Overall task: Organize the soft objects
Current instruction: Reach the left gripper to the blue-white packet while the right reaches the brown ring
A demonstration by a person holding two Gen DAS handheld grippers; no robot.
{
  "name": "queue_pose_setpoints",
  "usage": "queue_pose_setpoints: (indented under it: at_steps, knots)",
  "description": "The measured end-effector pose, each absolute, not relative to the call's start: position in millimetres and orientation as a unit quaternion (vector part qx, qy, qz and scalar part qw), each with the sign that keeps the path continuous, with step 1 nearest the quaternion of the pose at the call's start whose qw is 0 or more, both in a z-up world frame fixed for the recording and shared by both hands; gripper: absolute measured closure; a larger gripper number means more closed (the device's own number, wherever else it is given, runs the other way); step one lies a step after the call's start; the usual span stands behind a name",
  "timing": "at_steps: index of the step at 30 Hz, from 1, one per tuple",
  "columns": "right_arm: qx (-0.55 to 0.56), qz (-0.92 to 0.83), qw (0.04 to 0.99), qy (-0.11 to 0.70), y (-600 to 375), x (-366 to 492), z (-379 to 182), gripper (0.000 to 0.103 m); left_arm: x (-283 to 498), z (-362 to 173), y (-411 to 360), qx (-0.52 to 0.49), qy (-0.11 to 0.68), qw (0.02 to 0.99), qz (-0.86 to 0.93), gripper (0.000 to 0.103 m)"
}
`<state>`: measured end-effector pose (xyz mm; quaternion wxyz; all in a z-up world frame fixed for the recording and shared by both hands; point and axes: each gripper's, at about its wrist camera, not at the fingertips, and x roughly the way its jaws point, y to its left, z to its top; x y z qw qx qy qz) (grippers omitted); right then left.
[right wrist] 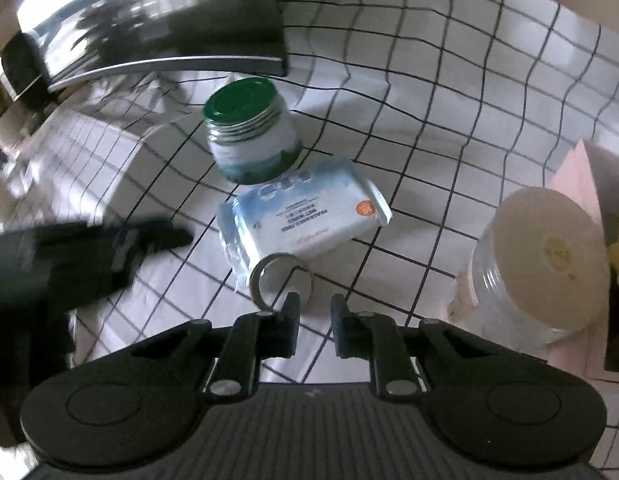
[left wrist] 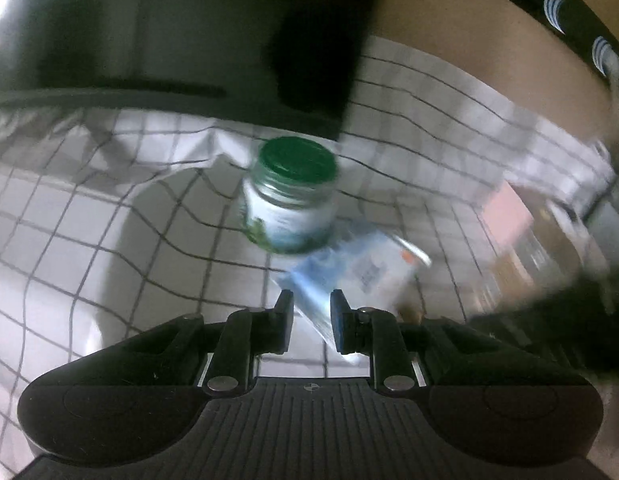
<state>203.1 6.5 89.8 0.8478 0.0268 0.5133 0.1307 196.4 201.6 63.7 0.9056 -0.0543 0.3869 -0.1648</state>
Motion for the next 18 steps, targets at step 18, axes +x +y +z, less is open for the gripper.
queue_pose_setpoints:
  at_steps: [18]
  knots:
    - [0.058,-0.002,0.869,0.492,35.8,339.7,58.4,0.061,160.6,51.1,249.0,-0.075,0.408,0.885,-0.213,0.081]
